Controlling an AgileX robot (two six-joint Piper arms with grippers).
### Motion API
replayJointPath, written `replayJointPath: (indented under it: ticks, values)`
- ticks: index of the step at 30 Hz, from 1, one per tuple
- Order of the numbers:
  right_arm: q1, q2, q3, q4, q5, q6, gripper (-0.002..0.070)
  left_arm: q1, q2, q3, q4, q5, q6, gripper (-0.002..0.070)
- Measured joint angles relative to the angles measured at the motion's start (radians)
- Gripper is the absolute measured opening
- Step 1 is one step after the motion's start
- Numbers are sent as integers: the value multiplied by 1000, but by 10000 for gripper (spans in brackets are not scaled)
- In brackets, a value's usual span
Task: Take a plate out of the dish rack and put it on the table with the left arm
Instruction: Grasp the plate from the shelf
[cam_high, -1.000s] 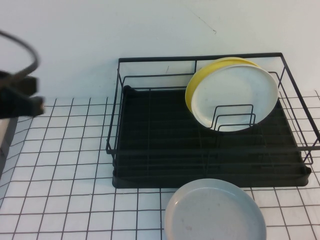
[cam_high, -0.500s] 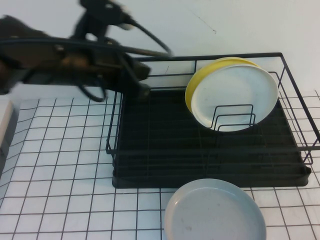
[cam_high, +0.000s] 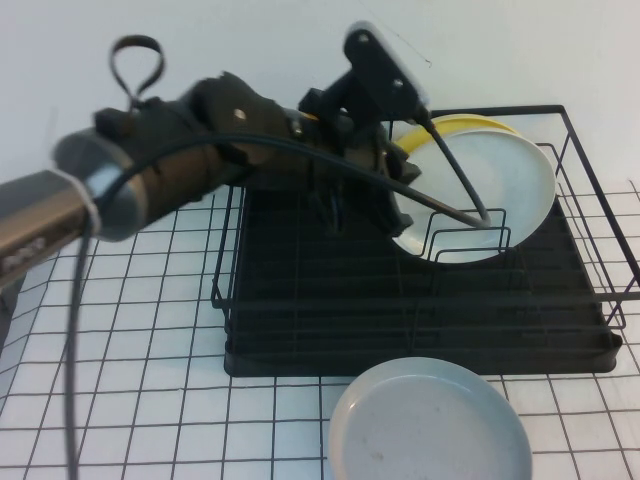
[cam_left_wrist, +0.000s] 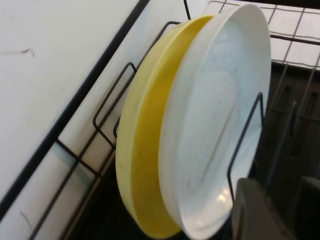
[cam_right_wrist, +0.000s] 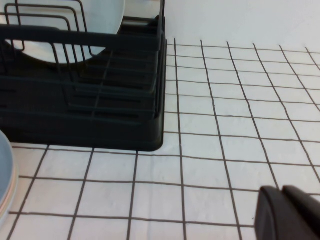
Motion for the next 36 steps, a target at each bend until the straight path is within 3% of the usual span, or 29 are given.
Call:
replayJointPath:
  ticks: [5,7,11,25,28,33,36]
  values:
    - [0,0,0,0,0,0,-2,-28,78,-55,-4,-69,41,330]
    - [0,0,0,0,0,0,-2,-31,106,-77,-4,-87,44,370]
    - [0,0,0,0,0,0,-2,-33,160,-119,-4,-123,51,377]
    - [0,0,0,0,0,0,-2,-33,230,-139,-10,-249,115,306]
    - [0,0,0,0,0,0,-2,-33,234,-139,-10,-261,115,246]
    - [0,0,0,0,0,0,-2,-33,236,-139,-12,-277,129,62]
    - [0,0,0,0,0,0,-2,-35,236,-139,-18,-286,130,31]
